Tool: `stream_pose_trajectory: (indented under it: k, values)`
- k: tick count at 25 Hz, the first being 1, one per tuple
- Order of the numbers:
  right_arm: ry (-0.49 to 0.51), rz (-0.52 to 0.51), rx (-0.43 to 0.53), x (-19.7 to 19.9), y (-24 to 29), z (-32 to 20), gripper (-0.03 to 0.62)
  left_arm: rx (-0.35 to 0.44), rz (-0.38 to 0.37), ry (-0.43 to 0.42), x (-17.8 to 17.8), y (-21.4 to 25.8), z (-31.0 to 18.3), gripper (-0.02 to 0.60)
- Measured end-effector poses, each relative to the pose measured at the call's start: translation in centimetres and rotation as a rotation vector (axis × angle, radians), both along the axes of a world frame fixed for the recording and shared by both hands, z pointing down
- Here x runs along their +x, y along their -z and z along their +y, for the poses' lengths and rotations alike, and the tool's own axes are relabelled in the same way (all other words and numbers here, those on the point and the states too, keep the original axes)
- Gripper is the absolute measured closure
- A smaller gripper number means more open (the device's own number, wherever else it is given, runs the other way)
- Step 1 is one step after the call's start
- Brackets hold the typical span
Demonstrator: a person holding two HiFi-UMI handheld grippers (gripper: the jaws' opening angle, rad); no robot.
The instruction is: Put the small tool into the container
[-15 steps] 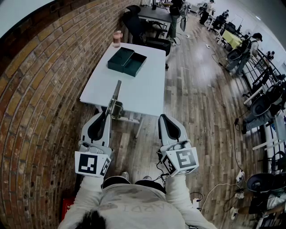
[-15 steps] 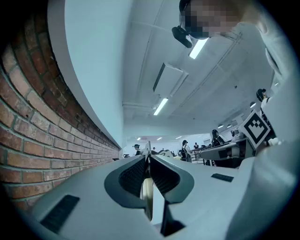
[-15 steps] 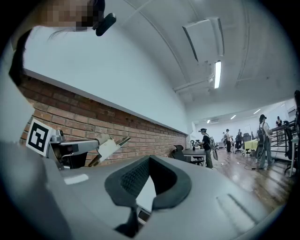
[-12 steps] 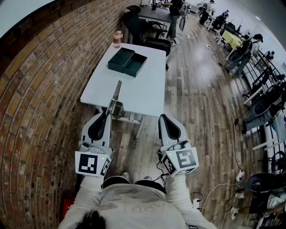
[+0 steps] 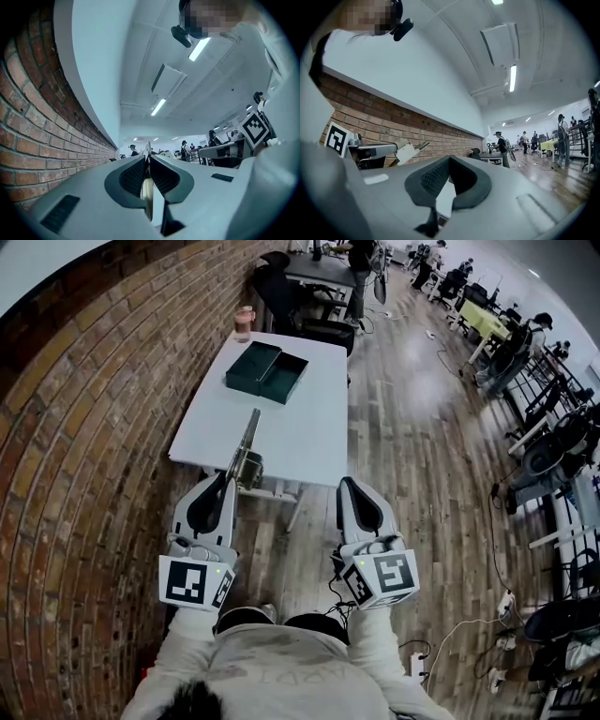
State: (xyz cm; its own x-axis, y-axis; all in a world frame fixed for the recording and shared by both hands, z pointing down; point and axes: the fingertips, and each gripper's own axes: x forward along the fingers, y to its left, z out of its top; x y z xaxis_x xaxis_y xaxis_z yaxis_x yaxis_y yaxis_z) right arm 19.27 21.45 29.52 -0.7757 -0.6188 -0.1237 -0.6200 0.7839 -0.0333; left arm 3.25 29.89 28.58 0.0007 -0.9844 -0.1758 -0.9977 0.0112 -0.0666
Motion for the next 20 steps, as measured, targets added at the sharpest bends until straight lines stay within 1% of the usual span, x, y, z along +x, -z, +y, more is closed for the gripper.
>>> stream_pose_trajectory:
  k: [5, 11, 16, 20]
  values:
    - [-0.023, -0.003, -0.001, -0.8, -0.5, -0.2, 0.583, -0.006, 0.0, -0.027, -1.2, -0.5, -0.6, 0.548]
    - [-0.008, 0.005, -0.001, -2.3, -0.7, -1.3, 0.583, -0.014, -0.007, -0.039, -2.0, -0.7, -2.2, 0.548]
    - [0.018, 0.007, -0.003, -4.3, -1.2, -4.2, 0.583, -0.023, -0.013, -0.032, -3.2, -1.2, -4.9, 0.548]
    - [0.037, -0.002, -0.003, -5.6, -1.2, -7.7, 0.583, -0.022, -0.021, -0.021, -4.2, -1.3, -8.2, 0.548]
